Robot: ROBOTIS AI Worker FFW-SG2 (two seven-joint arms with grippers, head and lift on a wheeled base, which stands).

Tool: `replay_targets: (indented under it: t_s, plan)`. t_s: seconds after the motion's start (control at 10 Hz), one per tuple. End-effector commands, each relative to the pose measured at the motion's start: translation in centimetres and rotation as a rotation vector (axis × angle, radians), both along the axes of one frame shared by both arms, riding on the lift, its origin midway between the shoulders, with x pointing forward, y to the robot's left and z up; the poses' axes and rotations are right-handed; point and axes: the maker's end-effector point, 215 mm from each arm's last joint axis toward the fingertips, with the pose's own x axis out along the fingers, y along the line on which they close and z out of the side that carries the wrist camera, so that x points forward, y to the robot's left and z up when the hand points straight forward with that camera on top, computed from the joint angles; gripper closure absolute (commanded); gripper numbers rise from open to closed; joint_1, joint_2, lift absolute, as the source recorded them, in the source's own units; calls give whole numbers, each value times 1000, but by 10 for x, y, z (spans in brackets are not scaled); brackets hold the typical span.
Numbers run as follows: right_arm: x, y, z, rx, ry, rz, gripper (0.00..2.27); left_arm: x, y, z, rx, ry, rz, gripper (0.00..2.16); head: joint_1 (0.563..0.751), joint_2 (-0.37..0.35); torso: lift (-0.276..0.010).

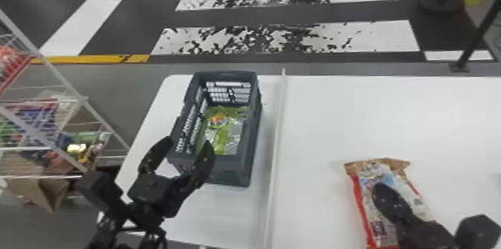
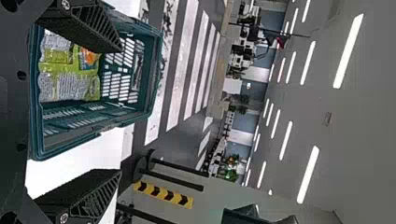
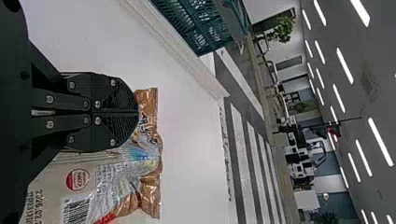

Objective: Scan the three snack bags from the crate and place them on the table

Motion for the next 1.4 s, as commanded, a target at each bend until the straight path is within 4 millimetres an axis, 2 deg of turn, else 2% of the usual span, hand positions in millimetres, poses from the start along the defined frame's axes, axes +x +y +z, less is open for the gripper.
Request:
replay_targets:
  t_s: [0.0,0.3,0.7,1.0,1.1,1.2,1.3]
  plan:
    - [-5,-15,-9,-15,0,-27,2172,1,-1,0,-2,-1,-2,80,695,172,-37]
    - [-4,-49,-25,-58,-7,-97,2172,2,-9,0,-11,-2,-13,80,695,109,-37]
    - [-1,-106,-34,-114,-13,-193,2172,2,-10,0,-12,-4,-19,80,695,21,-37]
    - [-1,-107,-38,-115,-5,-193,2172,6,-13,1,-18,-10,-24,80,695,-19,-37]
    - [0,-107,-33,-113,-22,-196,2172,6,-13,1,-18,-10,-24,80,695,-22,-37]
    - [-6,-105,-16,-84,-47,-200,2172,6,-12,1,-16,-8,-23,80,695,-23,-37]
    - [-12,-100,11,-58,-88,-202,2172,6,-11,0,-14,-8,-21,80,695,-20,-37]
